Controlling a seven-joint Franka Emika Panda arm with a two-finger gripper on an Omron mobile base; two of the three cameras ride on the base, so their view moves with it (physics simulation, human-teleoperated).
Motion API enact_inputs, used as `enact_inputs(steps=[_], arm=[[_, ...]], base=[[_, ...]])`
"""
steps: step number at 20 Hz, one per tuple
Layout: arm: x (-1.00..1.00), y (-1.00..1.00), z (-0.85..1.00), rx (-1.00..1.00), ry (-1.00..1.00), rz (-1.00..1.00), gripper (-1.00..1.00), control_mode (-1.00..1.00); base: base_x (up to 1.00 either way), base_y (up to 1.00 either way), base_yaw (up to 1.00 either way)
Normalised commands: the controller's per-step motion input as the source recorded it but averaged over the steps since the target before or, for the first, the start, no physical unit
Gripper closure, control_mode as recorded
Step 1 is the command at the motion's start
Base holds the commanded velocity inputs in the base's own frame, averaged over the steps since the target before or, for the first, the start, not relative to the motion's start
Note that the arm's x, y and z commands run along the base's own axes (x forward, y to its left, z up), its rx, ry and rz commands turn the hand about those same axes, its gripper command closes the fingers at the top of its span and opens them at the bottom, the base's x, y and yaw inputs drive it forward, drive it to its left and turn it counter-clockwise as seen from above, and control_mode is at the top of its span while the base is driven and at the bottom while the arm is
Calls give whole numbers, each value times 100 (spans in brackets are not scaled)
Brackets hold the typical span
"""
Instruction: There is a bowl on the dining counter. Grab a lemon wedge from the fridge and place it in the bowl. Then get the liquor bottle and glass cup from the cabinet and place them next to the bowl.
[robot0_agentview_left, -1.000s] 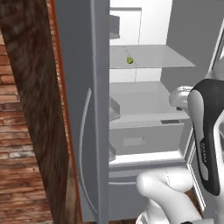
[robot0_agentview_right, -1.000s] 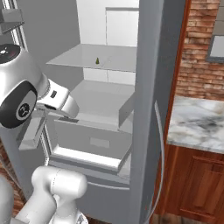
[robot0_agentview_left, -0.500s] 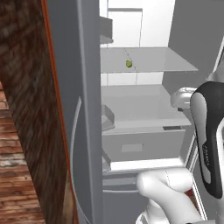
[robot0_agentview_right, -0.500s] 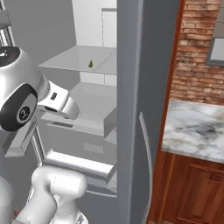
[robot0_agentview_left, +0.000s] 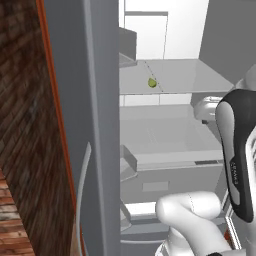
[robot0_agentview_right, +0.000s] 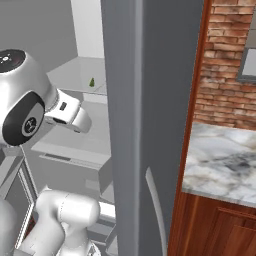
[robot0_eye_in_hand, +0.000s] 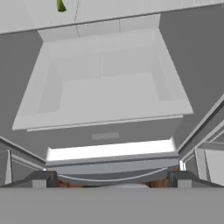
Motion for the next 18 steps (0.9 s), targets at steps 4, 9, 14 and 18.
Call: enact_inputs(steps=[4, 9, 14, 18], arm=[[0, 1, 53, 1, -23, 9, -100, -100], [7, 7, 79, 3, -28, 13, -100, -100], [61, 6, 36, 0, -11, 11, -100, -100], [78, 22, 6, 0, -2, 8, -100, -100]], base=[[0, 0, 0], [0, 0, 0], [0, 0, 0], [0, 0, 0]])
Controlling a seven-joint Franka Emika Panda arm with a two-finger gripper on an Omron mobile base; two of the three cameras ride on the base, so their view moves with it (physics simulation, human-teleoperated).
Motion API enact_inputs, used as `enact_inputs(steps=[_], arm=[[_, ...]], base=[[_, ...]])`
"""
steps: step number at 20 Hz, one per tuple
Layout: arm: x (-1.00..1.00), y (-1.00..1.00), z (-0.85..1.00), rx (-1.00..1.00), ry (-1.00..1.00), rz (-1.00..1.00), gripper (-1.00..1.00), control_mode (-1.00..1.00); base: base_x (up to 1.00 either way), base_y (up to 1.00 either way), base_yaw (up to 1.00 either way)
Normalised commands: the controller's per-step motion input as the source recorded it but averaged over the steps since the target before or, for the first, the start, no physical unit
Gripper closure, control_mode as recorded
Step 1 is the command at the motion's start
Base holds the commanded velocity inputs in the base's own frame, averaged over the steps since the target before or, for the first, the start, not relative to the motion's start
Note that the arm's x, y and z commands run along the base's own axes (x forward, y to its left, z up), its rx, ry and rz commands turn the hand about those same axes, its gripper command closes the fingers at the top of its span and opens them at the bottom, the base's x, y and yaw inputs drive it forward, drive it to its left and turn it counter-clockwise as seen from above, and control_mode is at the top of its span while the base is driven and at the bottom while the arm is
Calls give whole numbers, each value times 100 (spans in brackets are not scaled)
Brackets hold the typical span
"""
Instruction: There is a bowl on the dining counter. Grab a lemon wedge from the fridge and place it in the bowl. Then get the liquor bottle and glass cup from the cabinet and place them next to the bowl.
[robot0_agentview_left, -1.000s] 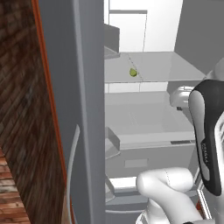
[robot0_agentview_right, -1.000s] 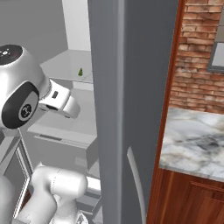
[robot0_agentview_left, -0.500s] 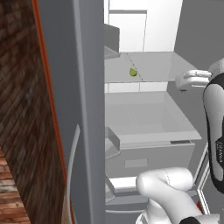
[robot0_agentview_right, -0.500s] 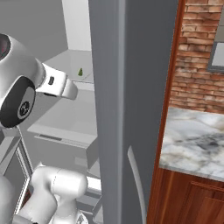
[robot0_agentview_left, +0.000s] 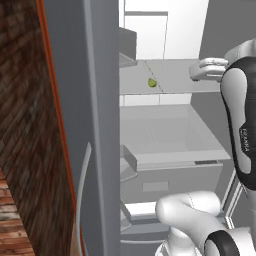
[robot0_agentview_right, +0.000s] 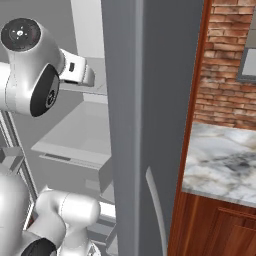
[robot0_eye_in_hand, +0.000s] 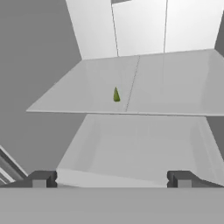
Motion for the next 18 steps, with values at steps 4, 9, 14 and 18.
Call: enact_inputs(steps=[4, 9, 14, 18], arm=[[82, 33, 0, 0, 1, 4, -100, -100], [78, 26, -4, -3, 1, 0, -100, -100], [72, 5, -27, -8, 0, 0, -100, -100], [60, 0, -43, -9, 0, 0, -100, -100]], base=[[0, 0, 0], [0, 0, 0], [0, 0, 0], [0, 0, 0]])
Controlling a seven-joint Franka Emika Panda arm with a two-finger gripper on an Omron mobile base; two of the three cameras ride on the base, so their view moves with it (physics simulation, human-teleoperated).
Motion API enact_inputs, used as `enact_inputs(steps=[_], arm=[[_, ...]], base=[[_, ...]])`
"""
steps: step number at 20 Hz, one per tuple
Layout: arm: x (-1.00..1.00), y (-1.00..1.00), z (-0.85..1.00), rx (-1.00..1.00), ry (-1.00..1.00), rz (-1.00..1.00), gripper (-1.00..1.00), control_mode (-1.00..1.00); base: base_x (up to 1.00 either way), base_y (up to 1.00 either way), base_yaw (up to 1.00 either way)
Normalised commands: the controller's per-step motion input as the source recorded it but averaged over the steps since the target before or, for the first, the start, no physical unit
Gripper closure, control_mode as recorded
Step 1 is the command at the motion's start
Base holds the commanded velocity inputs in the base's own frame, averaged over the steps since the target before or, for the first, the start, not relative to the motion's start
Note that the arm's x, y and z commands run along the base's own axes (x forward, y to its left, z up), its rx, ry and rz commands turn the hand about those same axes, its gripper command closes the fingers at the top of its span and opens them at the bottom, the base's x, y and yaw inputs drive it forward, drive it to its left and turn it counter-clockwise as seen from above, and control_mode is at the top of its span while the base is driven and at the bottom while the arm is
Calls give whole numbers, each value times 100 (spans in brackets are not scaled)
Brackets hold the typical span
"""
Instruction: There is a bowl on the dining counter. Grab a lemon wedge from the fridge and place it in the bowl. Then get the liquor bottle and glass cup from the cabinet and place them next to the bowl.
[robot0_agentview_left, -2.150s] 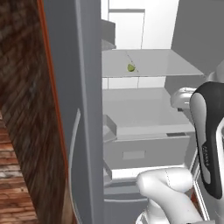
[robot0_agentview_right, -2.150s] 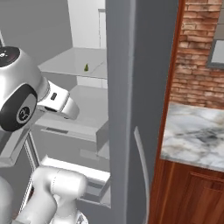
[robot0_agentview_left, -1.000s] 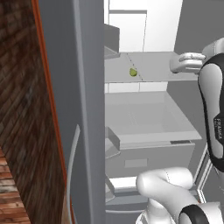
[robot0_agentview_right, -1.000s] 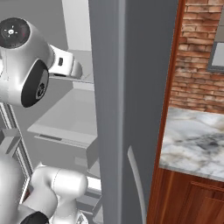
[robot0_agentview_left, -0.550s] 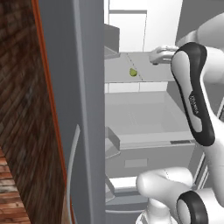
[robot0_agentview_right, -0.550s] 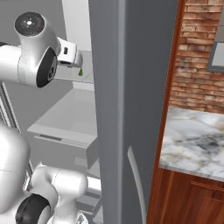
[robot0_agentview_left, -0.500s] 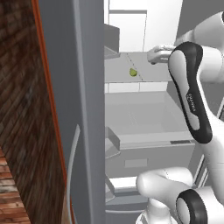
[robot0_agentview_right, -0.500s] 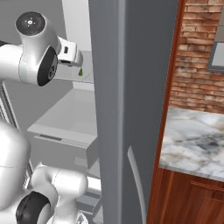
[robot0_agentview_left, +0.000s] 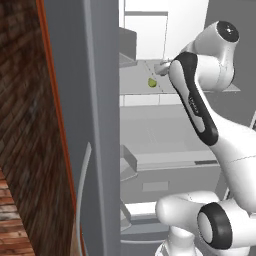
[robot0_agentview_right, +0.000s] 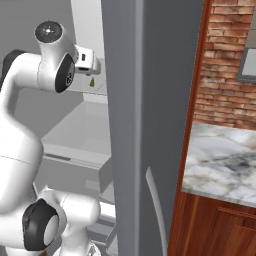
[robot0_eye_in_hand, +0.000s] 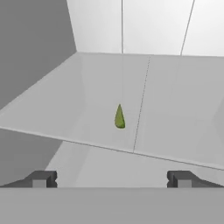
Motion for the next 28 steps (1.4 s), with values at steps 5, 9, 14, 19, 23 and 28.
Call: enact_inputs(steps=[5, 9, 14, 19, 23, 28], arm=[[51, 0, -37, -5, 0, 0, -100, -100], [46, 0, -13, 0, 0, 0, -100, -100], [47, 0, -6, 0, 0, 0, -100, -100], [47, 0, -13, 0, 0, 0, -100, -100], [44, 0, -18, 0, 0, 0, -100, -100], [45, 0, -17, 0, 0, 0, -100, -100]], base=[[0, 0, 0], [0, 0, 0], [0, 0, 0], [0, 0, 0], [0, 0, 0], [0, 0, 0]])
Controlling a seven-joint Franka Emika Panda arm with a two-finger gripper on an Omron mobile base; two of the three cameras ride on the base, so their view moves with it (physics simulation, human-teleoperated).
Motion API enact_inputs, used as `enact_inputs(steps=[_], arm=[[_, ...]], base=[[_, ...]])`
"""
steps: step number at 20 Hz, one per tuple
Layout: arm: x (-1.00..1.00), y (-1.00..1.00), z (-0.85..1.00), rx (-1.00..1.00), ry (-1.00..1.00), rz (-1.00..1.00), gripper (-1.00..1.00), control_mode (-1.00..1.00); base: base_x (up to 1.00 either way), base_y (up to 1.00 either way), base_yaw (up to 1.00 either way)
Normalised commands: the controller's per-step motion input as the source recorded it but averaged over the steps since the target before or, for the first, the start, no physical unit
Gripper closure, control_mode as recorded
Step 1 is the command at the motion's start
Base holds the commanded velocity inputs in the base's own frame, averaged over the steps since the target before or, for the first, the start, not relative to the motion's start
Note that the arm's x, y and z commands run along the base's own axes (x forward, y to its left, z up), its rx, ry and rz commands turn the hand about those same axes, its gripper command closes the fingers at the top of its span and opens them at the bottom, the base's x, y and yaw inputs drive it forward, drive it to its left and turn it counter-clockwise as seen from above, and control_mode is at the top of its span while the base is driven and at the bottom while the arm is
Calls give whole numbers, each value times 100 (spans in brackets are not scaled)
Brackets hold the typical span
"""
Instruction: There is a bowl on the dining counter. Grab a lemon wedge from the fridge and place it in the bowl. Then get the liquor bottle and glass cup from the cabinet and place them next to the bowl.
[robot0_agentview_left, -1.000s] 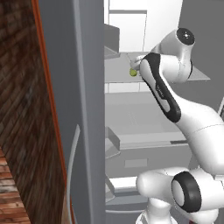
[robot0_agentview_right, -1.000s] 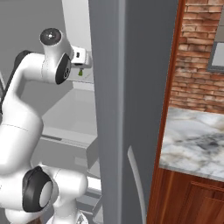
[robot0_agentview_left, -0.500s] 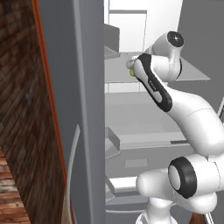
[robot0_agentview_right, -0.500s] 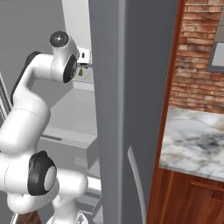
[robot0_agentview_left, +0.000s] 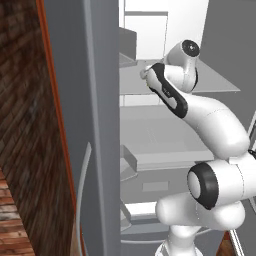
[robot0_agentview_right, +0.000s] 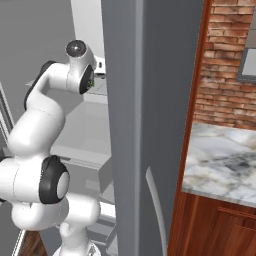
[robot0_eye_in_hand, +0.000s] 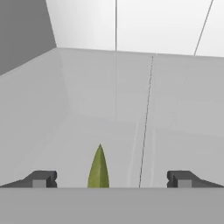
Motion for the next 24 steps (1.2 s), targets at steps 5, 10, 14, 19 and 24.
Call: enact_inputs(steps=[5, 10, 14, 19, 24], arm=[[11, 0, -14, 0, 0, 0, -100, -100], [2, 0, -18, 0, 0, 0, -100, -100], [2, 0, -14, 0, 0, 0, -100, -100], [22, 0, -11, 0, 0, 0, -100, -100], [31, 0, -9, 0, 0, 0, -100, -100]], base=[[0, 0, 0], [0, 0, 0], [0, 0, 0], [0, 0, 0], [0, 0, 0]])
